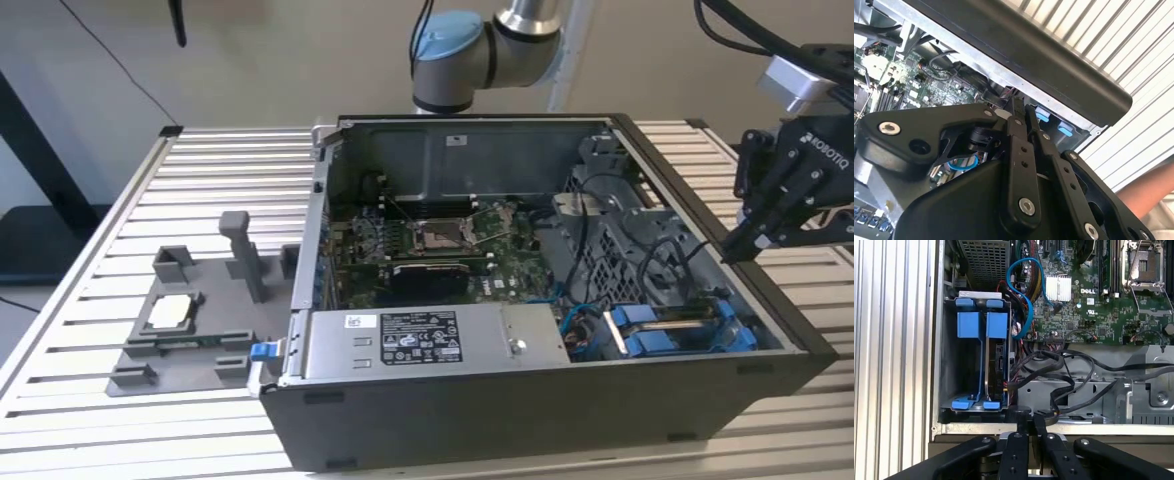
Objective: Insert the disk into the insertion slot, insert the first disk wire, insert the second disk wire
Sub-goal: 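Insert the second disk wire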
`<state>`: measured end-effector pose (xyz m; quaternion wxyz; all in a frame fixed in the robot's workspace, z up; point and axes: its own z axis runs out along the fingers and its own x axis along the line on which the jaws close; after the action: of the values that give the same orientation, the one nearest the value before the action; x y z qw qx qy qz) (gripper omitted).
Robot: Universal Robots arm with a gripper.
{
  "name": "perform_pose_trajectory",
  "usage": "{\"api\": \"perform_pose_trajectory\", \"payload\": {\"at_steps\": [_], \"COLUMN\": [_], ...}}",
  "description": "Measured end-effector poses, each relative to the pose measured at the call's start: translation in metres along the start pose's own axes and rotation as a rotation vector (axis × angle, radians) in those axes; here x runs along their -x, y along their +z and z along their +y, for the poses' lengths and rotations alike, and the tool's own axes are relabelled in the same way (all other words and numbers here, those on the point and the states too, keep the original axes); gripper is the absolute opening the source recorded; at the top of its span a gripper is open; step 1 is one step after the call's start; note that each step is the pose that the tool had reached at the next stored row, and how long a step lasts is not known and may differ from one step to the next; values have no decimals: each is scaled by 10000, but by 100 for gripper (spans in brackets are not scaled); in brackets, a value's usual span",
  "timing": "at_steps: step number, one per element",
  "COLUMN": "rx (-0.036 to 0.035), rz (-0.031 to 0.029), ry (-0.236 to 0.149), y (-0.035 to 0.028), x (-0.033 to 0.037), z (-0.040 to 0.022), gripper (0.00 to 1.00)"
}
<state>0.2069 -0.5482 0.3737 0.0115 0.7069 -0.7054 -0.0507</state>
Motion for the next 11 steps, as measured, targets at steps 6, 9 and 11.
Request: {"api": "perform_pose_trajectory", "payload": {"at_steps": [6,9,11], "rx": [0,0,0], "rz": [-1,-1,-1], "ry": [0,0,0], "y": [-25,-59,-75], "x": [1,4,5], "z": [22,62,94], "gripper": [16,16,16]}}
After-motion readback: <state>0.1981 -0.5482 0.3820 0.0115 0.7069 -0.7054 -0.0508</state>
